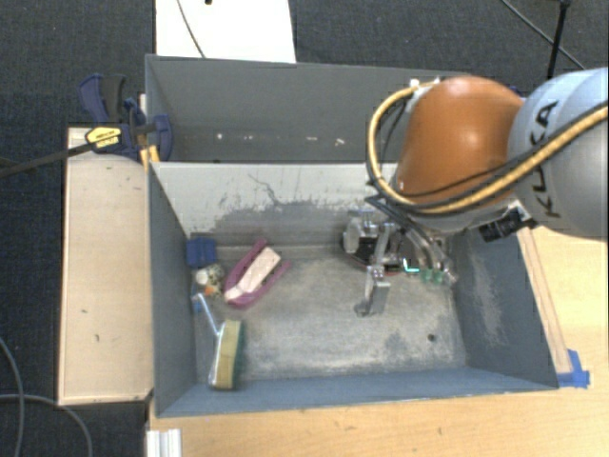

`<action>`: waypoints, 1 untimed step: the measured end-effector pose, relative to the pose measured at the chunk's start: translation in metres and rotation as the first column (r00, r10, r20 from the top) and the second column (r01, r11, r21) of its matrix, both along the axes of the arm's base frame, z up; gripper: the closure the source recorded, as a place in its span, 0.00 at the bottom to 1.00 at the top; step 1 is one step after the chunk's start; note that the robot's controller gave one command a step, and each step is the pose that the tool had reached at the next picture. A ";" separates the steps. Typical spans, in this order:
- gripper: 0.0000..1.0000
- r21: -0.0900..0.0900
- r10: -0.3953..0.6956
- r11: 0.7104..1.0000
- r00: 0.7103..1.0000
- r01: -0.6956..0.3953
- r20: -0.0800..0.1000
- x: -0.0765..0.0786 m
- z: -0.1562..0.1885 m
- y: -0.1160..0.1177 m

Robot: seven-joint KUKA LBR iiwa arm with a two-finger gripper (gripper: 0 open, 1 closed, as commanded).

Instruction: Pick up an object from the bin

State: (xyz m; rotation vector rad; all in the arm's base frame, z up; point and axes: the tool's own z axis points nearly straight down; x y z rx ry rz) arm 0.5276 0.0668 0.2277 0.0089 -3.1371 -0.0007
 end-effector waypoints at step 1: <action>0.00 0.005 0.001 1.000 1.000 -0.001 0.007 -0.009 -0.013 0.109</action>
Offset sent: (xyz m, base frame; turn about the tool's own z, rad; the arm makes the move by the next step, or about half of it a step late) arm -0.0086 0.1033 -0.0128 0.0078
